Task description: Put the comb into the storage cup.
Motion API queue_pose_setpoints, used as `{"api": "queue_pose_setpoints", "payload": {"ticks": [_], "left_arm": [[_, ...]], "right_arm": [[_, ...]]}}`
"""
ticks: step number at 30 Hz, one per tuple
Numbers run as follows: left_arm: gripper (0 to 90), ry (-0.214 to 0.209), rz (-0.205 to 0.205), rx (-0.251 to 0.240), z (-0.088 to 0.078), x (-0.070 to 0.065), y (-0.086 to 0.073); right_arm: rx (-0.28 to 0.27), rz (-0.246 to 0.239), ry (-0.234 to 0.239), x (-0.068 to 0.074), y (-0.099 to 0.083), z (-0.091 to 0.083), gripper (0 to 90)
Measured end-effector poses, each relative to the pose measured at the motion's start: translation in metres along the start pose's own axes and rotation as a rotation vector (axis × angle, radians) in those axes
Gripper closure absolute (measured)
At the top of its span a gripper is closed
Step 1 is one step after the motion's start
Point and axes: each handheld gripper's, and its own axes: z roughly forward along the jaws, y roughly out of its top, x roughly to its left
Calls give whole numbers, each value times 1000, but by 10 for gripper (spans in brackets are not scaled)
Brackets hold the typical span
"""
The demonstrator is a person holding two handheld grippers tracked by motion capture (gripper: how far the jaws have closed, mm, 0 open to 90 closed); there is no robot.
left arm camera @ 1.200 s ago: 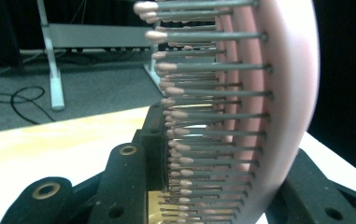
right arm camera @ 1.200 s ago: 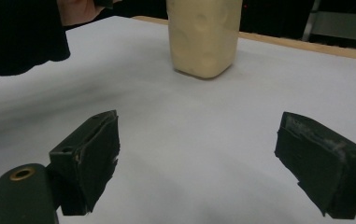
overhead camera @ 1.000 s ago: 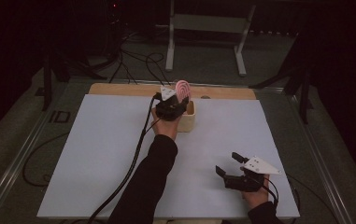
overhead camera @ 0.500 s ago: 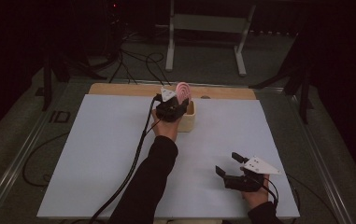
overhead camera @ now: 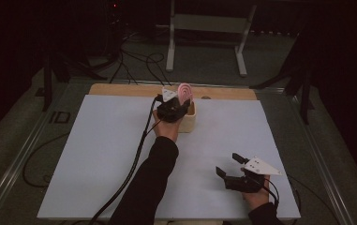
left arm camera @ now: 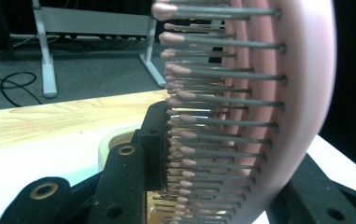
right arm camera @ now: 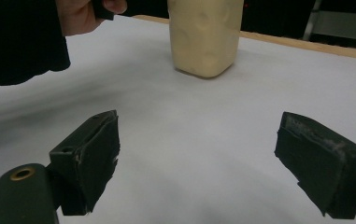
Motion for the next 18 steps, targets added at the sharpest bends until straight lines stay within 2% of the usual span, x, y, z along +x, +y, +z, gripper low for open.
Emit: {"api": "queue_pose_setpoints", "payload": {"ticks": [9, 18], "left_arm": [[627, -16, 5, 10, 1, 0, 0], [608, -38, -11, 6, 0, 3, 1]], "right_arm": [[1, 1, 1, 0, 0, 0, 136], [1, 0, 2, 0, 0, 0, 136]]}}
